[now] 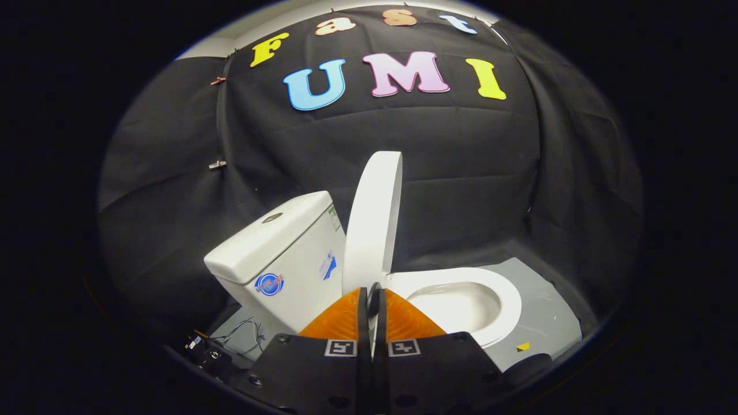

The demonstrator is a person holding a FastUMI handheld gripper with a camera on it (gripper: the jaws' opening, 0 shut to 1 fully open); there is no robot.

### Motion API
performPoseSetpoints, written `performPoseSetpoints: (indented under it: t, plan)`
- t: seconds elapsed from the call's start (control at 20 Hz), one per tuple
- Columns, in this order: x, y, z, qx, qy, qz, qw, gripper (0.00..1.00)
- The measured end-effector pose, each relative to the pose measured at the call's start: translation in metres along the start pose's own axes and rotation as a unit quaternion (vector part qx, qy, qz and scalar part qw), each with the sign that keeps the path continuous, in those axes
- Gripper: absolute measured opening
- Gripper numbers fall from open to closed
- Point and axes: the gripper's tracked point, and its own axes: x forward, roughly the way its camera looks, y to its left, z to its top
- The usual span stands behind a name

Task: Open the toilet lid.

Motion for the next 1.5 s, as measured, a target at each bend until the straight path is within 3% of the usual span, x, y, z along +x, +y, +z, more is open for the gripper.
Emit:
performPoseSetpoints:
  t: [0.9,1.5]
  plan:
    - [0.016,0.088,-0.007,-0.046,0.001,0.065,0.997,0.05]
    - [0.021,0.107,-0.01,-0.068,0.003,0.074,0.995,0.05]
